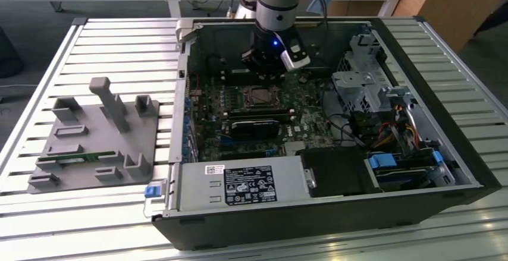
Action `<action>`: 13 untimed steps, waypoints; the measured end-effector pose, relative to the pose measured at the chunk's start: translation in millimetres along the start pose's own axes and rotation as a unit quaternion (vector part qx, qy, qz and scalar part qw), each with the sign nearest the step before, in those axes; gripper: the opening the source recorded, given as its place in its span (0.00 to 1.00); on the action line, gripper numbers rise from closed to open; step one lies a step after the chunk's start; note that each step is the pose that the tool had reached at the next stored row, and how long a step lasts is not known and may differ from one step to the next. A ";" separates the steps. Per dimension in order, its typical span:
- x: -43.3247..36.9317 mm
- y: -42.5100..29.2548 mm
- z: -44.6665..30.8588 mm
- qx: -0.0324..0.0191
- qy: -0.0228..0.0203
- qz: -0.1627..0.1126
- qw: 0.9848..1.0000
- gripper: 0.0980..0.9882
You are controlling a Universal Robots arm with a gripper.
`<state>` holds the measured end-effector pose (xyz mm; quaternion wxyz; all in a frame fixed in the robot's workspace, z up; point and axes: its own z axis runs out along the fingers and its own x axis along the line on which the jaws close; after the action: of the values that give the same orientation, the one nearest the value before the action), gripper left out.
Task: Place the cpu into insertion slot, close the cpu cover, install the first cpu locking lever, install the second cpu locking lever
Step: 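Install the first cpu locking lever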
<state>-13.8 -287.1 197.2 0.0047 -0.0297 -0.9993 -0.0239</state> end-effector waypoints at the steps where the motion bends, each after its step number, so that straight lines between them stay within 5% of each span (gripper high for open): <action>1: -0.1 0.2 0.7 0.000 0.000 0.000 1.000 0.01; 7: -0.3 1.0 0.1 -0.001 0.000 0.000 1.000 0.01; 13: -0.1 1.5 -13.6 0.001 0.000 0.000 1.000 0.01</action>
<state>-13.5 -286.3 210.8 0.0048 -0.0296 -0.9993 -0.0231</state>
